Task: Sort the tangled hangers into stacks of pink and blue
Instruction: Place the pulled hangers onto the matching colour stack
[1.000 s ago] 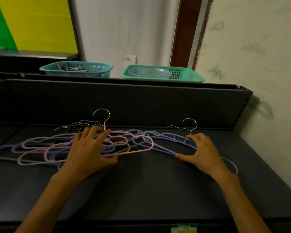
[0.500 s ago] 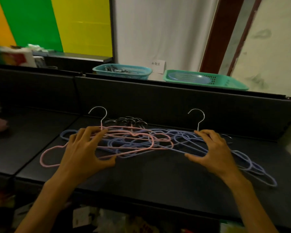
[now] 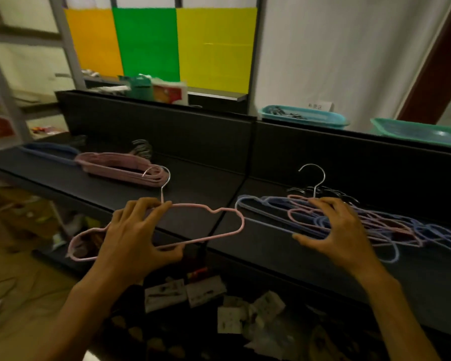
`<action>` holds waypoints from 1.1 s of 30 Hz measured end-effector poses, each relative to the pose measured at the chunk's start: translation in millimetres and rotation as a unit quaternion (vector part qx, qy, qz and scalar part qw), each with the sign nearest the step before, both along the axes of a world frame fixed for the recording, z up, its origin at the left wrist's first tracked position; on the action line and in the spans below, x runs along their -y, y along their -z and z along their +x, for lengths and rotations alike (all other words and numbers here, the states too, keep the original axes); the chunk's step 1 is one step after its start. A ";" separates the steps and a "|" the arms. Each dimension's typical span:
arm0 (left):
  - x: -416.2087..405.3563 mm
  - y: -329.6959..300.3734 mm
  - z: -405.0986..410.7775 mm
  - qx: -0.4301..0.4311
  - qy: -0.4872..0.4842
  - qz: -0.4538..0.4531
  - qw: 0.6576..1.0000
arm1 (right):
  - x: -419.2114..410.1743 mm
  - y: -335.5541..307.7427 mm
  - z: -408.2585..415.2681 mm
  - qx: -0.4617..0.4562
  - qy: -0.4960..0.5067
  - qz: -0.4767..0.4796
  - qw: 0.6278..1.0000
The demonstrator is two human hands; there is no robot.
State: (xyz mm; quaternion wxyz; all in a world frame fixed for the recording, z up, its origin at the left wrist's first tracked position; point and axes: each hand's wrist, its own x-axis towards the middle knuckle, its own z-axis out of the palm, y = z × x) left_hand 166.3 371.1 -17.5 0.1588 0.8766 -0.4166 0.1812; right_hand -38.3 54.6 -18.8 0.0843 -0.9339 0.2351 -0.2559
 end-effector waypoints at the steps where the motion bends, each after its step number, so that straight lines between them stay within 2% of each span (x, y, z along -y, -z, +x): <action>1: -13.6 -0.2 7.6 0.001 -0.009 0.001 1.000 | -10.3 -0.5 14.1 0.003 -0.009 0.000 1.000; 9: -92.9 4.9 71.6 -0.002 -0.087 0.010 0.996 | -74.3 4.4 129.6 0.001 -0.054 -0.011 0.998; 17: -127.6 13.3 164.9 -0.007 -0.106 0.012 0.994 | -108.2 16.0 238.4 -0.008 -0.060 0.016 0.998; 25: -115.4 9.5 284.9 -0.020 -0.060 0.030 0.998 | -111.2 12.8 313.8 0.021 -0.012 0.017 1.000; 33: -74.8 2.0 353.5 -0.041 0.028 0.026 0.998 | -95.7 5.0 328.4 0.030 0.087 0.045 0.995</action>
